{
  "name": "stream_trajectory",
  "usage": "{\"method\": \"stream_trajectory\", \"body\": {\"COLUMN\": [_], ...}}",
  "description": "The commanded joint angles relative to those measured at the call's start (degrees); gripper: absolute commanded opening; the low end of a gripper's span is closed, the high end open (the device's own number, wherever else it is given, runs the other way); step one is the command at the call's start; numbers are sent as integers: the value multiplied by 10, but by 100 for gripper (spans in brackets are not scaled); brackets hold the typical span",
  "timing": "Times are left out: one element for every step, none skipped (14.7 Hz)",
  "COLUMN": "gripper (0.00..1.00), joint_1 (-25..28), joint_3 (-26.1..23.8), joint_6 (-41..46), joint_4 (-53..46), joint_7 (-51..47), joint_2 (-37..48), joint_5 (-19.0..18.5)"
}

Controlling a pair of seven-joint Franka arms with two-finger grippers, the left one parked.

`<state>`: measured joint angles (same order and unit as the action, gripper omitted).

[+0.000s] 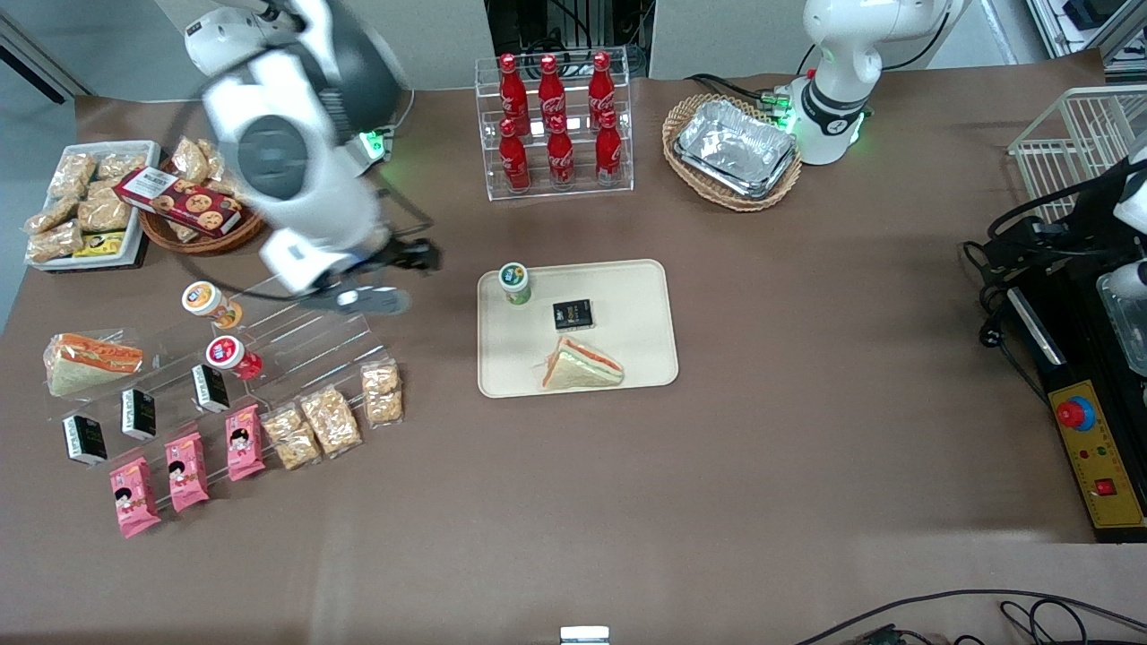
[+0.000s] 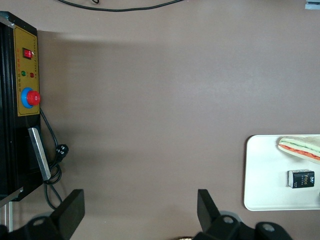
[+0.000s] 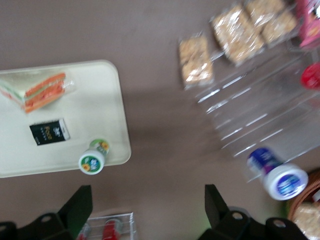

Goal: Place green gum on tray
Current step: 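Open the right gripper and raise it away from the cup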

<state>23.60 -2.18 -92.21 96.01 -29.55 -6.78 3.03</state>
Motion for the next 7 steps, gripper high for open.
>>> {"method": "stream_trajectory", "body": {"gripper": [100, 100, 100, 100, 100, 100, 100], "joint_1": [-96, -124, -154, -178, -189, -190, -189], "joint_3": [-4, -4, -4, -2, 5, 21, 40], "joint_6": [23, 24, 23, 23, 23, 23, 23], "joint_4": [-28, -28, -28, -28, -29, -29, -29], "joint_7": [170, 204, 214, 219, 249, 297, 317], "joint_2": [38, 47, 60, 67, 76, 83, 88], "joint_5": [-21, -30, -29, -30, -32, -30, -29]}}
